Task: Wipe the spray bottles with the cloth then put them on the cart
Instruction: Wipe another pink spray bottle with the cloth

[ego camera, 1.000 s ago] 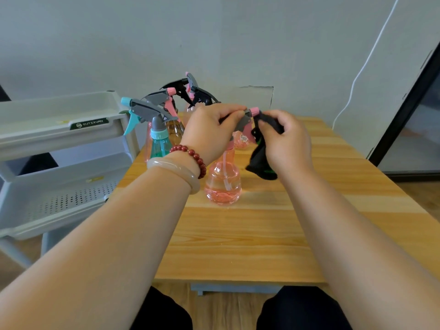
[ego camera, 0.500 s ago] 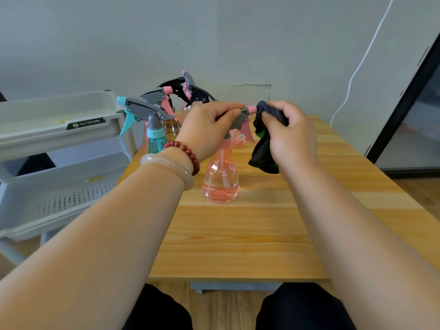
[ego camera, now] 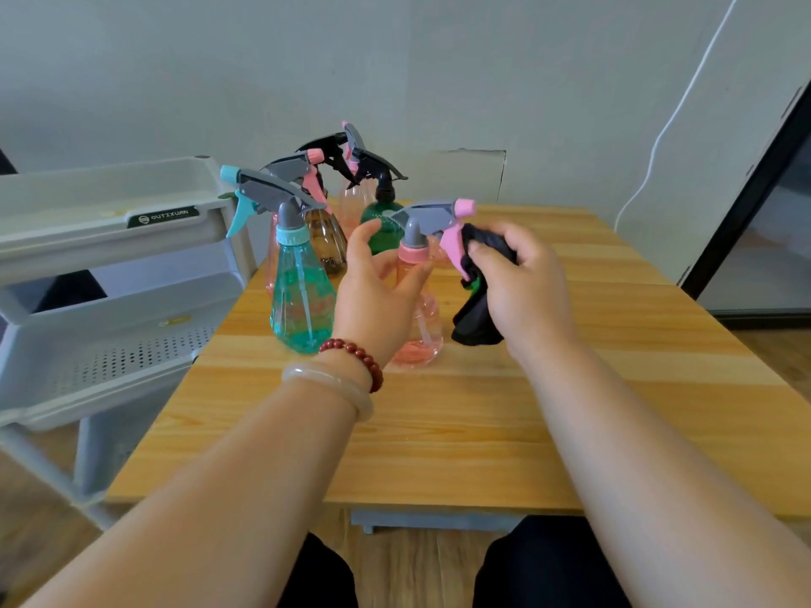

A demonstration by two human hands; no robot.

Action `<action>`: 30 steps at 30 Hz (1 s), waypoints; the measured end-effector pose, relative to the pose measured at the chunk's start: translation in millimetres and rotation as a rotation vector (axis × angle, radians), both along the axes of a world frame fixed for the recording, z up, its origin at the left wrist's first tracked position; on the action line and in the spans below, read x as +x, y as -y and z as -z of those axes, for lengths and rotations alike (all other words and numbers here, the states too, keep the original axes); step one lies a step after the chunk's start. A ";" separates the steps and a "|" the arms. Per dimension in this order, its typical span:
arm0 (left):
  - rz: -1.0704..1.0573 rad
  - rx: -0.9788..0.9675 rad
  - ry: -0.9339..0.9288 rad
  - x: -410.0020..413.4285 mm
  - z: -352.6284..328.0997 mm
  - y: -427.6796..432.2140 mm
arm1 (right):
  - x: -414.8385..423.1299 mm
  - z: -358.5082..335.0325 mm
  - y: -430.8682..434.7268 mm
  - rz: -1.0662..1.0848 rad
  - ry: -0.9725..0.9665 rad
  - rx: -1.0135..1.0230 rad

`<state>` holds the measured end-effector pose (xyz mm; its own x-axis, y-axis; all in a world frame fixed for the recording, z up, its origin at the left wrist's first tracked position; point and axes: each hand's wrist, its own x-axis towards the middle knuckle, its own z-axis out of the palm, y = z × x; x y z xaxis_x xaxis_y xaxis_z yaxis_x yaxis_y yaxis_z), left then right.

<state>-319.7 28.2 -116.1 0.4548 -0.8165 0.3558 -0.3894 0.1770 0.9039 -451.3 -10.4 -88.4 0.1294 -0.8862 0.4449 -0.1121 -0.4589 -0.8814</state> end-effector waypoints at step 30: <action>0.260 0.049 0.005 0.1 40.1 28.1 | 8.7 22.2 37.4 0.270 -0.346 -0.841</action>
